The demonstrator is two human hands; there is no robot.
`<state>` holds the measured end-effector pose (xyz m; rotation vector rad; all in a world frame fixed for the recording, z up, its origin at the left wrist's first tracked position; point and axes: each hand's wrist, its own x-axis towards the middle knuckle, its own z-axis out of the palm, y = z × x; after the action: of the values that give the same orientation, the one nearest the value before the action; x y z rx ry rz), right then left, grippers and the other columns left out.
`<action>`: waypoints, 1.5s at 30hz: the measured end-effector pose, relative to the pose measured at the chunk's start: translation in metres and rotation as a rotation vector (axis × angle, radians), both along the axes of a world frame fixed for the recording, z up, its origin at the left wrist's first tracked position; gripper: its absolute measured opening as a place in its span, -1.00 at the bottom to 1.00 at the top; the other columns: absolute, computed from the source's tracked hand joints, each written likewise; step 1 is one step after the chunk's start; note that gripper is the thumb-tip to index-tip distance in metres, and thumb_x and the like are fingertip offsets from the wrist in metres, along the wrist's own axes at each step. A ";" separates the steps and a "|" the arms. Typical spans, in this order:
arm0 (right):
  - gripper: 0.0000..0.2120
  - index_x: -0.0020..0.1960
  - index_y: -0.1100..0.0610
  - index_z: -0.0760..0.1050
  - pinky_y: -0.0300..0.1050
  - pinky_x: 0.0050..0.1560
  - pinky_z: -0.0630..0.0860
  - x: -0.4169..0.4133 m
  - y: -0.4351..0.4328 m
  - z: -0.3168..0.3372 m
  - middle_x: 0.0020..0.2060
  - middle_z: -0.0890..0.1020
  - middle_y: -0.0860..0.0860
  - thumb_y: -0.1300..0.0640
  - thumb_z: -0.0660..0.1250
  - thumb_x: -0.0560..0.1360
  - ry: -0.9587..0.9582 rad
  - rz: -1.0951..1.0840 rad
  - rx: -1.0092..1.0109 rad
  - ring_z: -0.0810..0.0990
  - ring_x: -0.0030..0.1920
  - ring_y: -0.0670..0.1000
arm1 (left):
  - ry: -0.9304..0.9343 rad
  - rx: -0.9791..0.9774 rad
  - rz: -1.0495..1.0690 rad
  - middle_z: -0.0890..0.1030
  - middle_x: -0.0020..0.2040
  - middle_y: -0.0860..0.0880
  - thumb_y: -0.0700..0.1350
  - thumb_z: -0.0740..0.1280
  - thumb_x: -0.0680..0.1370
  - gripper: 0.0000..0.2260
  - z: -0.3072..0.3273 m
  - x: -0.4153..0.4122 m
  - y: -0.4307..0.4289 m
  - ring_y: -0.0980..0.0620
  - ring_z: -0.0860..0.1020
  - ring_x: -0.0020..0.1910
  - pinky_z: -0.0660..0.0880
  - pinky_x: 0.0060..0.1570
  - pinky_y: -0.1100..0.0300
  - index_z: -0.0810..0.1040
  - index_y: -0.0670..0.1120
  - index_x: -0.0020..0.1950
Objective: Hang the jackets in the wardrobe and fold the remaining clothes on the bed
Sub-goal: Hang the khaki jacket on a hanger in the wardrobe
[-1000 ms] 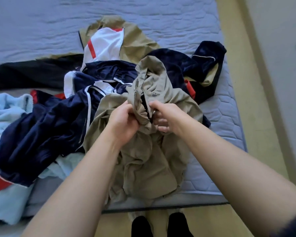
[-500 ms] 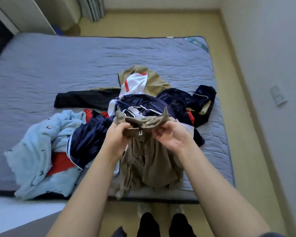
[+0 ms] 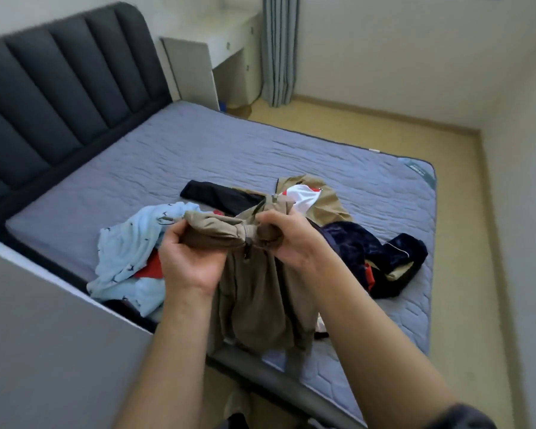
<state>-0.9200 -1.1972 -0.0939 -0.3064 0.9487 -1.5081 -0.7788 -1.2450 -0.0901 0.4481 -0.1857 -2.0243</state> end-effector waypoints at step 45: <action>-0.87 0.09 0.19 0.47 -0.13 -0.28 0.54 0.480 0.588 0.038 -0.10 0.58 0.10 0.17 0.26 0.58 0.121 1.496 -0.092 0.62 -0.13 0.04 | -0.350 0.269 1.958 0.61 -0.37 0.00 -0.13 0.15 0.64 -0.74 0.057 0.362 0.820 0.02 0.60 -0.29 0.51 -0.01 0.06 0.46 -0.06 -0.23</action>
<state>-0.4397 -0.6088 -0.0559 -0.9197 0.4544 -0.1428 -0.4172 -0.4249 -0.0329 0.7039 0.2700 -0.0334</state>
